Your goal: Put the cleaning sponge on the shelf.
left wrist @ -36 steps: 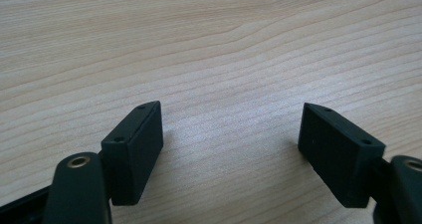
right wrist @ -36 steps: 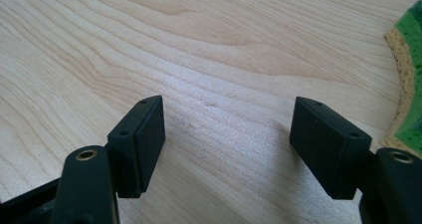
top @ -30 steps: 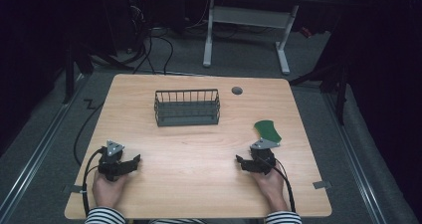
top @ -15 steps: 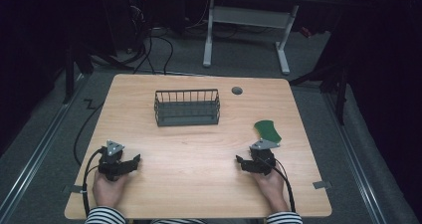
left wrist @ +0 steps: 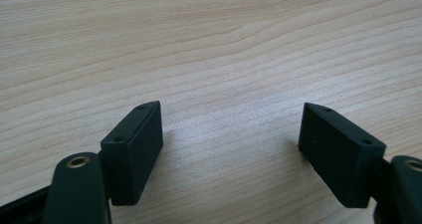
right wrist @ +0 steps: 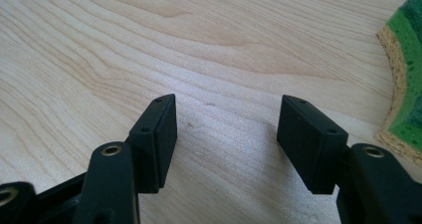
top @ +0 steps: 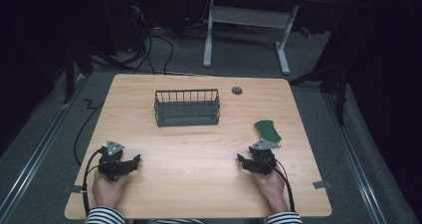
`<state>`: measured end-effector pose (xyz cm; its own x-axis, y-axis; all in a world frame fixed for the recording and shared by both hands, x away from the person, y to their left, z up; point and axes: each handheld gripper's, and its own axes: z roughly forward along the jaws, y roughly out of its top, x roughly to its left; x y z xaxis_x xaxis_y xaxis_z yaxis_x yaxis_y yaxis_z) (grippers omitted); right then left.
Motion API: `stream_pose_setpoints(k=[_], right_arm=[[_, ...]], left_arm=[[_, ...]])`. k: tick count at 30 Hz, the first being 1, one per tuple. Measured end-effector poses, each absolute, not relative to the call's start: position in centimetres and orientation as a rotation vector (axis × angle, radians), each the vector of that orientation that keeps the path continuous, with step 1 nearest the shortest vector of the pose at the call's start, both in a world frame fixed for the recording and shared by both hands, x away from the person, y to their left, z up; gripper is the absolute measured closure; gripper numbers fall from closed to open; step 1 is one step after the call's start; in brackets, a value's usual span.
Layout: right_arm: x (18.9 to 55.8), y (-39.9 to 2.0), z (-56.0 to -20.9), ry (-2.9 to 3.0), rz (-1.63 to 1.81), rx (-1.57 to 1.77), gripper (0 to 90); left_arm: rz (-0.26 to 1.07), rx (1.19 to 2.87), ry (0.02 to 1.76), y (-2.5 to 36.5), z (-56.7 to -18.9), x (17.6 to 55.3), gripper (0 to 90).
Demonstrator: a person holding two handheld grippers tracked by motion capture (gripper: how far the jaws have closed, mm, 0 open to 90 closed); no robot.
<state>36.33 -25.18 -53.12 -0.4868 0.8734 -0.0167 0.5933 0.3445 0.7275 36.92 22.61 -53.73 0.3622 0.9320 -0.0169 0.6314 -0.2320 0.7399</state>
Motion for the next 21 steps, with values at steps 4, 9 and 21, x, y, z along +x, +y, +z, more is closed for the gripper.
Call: stream_pose_setpoints(k=[4,9,21], right_arm=[[36.3,-25.2,-53.1,2.214,0.942,1.281,40.1],[36.4,-25.3,-53.1,2.209,0.953,1.3,40.4],[37.1,-25.1,-50.6,2.2,1.041,1.319,44.5]], left_arm=[[0.583,1.955,1.361,22.5,-53.7,36.9,26.4],[0.581,1.957,1.356,22.5,-53.7,37.0,26.5],[0.499,1.939,1.35,22.3,-53.3,37.3,34.2]])
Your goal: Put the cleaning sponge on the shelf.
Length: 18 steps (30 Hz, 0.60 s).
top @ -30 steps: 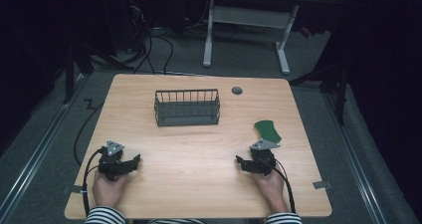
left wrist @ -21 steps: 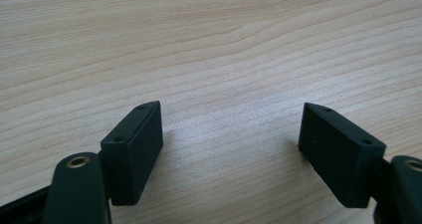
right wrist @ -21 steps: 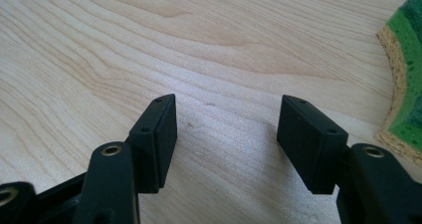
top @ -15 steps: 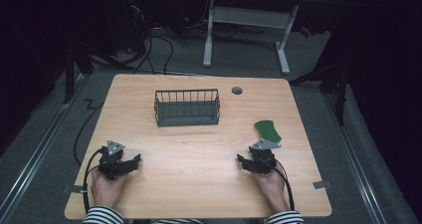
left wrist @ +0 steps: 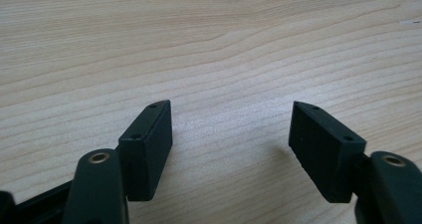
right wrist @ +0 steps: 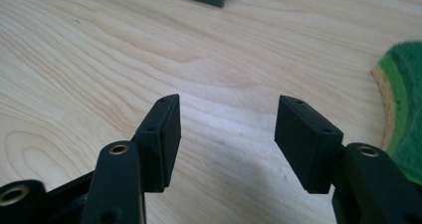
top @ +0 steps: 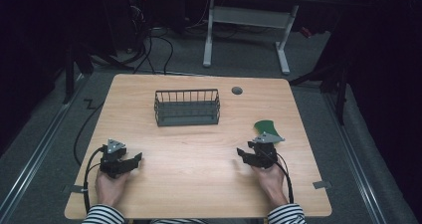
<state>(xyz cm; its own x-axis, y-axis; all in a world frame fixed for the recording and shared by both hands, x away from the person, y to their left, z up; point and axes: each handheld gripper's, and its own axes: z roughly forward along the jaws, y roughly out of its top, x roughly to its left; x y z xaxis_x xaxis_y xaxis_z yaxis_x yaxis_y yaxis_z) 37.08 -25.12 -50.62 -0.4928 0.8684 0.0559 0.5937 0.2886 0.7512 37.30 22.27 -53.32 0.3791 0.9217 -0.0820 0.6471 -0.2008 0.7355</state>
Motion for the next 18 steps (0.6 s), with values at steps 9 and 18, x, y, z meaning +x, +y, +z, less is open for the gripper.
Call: stream_pose_setpoints(k=[9,18], right_arm=[[38.4,-24.4,-49.0,2.206,1.128,1.333,48.5],[39.7,-23.9,-46.7,2.173,1.145,1.332,53.1]], left_arm=[[0.489,1.961,1.273,21.2,-51.1,38.1,36.5],[0.455,1.964,1.161,19.8,-48.2,39.9,42.8]])
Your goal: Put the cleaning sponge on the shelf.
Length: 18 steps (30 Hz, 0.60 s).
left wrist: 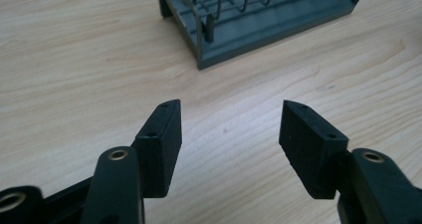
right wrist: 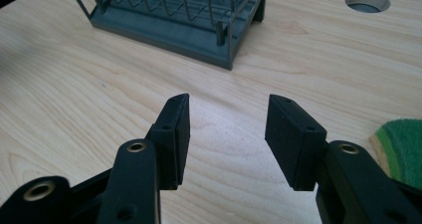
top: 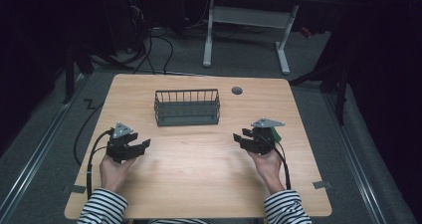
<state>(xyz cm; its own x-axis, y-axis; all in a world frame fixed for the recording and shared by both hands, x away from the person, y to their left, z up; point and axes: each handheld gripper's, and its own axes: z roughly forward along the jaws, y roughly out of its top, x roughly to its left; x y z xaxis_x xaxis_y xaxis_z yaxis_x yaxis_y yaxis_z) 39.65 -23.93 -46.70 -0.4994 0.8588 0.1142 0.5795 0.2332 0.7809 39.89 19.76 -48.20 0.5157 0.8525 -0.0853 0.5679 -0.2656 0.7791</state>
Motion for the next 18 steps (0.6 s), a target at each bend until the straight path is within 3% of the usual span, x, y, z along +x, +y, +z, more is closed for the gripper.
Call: stream_pose_setpoints(k=[18], right_arm=[[45.0,-22.1,-43.9,2.164,1.11,1.361,47.1]], left_arm=[[0.477,1.928,1.145,18.4,-43.5,45.0,35.9]])
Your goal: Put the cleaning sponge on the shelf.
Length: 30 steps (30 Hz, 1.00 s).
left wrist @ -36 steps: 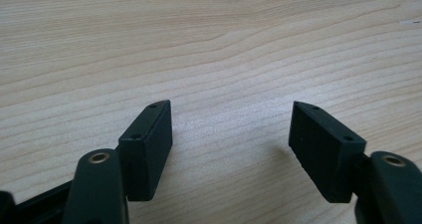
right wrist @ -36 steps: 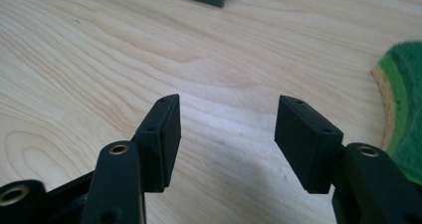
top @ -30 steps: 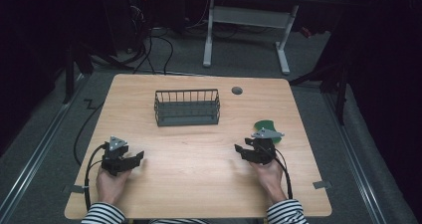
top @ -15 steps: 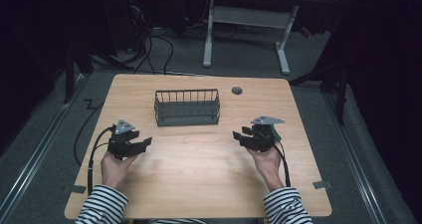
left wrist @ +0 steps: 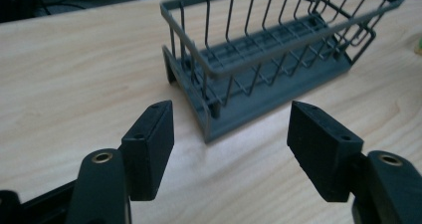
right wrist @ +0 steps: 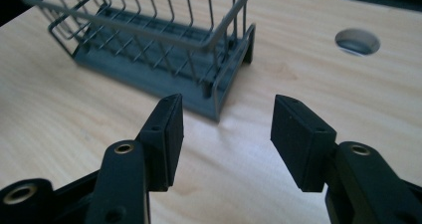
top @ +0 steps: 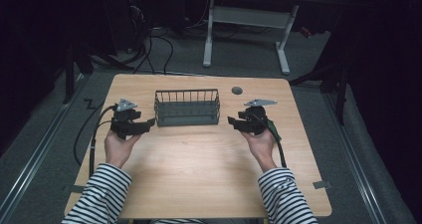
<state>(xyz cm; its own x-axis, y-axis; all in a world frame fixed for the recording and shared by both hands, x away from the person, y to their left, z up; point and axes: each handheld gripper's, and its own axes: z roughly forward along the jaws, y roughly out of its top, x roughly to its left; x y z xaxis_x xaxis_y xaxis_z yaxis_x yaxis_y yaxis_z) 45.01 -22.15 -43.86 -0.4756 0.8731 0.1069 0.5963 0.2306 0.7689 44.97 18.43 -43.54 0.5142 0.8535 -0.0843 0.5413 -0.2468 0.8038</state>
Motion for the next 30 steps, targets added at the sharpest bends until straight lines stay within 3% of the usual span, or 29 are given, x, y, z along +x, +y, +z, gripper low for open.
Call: stream_pose_setpoints(k=[15,30], right_arm=[[49.5,-17.7,-41.9,2.095,1.043,1.292,61.9],[52.6,-16.7,-42.5,2.13,0.975,1.419,62.8]], left_arm=[[0.457,1.833,1.219,17.9,-42.9,49.4,40.7],[0.411,1.877,1.28,17.1,-44.5,51.8,45.9]])
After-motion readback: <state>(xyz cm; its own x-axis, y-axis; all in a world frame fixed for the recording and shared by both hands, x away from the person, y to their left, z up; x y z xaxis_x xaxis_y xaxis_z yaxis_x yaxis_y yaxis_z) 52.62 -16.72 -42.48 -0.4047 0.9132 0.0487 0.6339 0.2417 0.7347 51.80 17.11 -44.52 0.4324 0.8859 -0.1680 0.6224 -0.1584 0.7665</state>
